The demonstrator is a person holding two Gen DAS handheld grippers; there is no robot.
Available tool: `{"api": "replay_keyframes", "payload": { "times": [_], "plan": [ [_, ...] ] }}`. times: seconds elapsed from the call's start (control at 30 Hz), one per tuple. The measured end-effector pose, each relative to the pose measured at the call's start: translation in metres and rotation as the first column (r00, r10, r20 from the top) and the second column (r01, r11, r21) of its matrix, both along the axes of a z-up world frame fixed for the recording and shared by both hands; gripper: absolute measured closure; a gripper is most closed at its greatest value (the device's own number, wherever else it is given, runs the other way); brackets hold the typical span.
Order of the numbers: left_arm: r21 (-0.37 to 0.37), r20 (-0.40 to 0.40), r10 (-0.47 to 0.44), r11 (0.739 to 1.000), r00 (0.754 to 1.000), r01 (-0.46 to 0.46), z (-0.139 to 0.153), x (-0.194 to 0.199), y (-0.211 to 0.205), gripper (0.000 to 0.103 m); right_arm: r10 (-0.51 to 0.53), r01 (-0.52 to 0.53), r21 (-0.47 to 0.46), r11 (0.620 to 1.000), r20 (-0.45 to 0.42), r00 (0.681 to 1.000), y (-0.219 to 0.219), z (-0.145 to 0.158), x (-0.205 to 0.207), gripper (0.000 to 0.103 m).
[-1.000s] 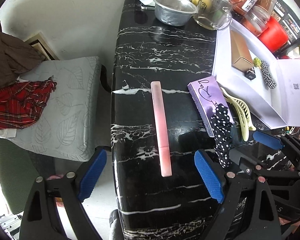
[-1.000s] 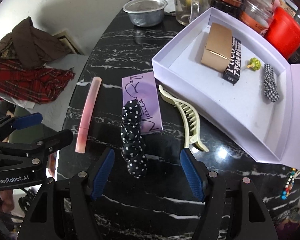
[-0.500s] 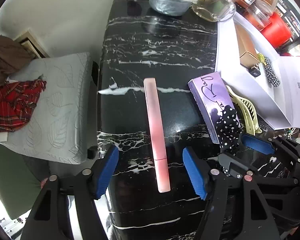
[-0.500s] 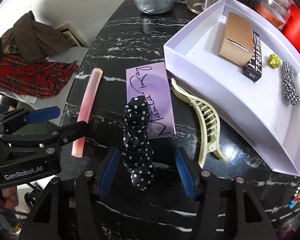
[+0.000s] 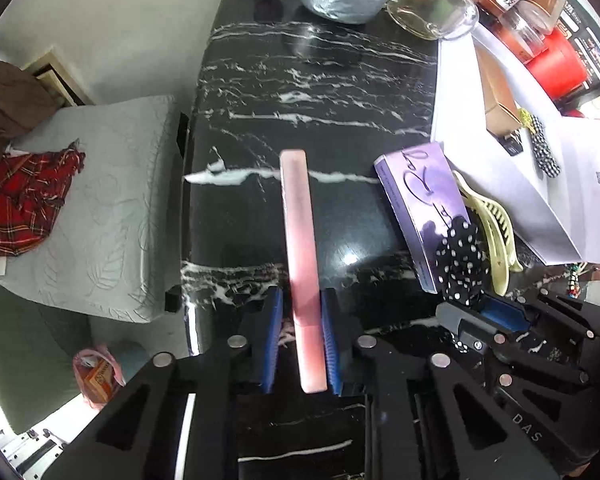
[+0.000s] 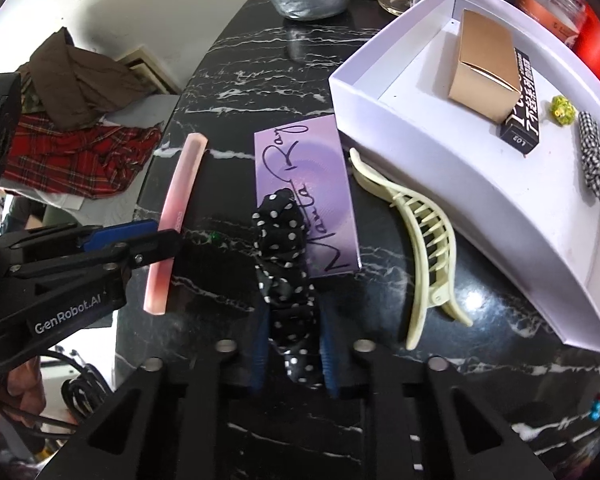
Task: Organize rigid objects
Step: 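Grasp the pink comb with the left tool while the right tool grasps the polka-dot scrunchie, then lift the pink comb and polka-dot scrunchie and carry both over the white box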
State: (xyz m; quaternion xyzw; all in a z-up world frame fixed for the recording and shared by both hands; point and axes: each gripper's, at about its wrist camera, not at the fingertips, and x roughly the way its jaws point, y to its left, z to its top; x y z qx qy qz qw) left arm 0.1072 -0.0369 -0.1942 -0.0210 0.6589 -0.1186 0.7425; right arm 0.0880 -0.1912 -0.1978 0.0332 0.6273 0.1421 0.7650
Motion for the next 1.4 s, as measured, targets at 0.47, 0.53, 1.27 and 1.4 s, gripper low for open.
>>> {"api": "replay_keyframes", "payload": {
  "times": [0.47, 0.53, 1.27, 1.4],
  "plan": [
    [-0.039, 0.018, -0.012, 0.999, 1.0, 0.013, 0.013, -0.03, 0.002, 0.088, 0.017, -0.017, -0.03, 0.999, -0.004, 1.0, -0.002, 0.005, -0.028, 0.084],
    [-0.076, 0.004, 0.019, 0.997, 1.0, -0.019, 0.012, -0.027, 0.005, 0.088, 0.016, -0.016, -0.026, 1.0, -0.016, 1.0, -0.001, 0.003, -0.032, 0.084],
    [0.027, 0.089, -0.01, 1.0, 0.996, 0.008, 0.0, 0.006, -0.01, 0.088, -0.014, 0.013, -0.037, 0.999, -0.03, 0.999, -0.005, -0.003, -0.022, 0.084],
    [0.028, 0.089, -0.012, 1.0, 0.996, 0.009, 0.003, 0.004, -0.007, 0.089, -0.019, 0.018, -0.039, 0.999, -0.026, 0.999, -0.005, -0.002, -0.022, 0.084]
  ]
}}
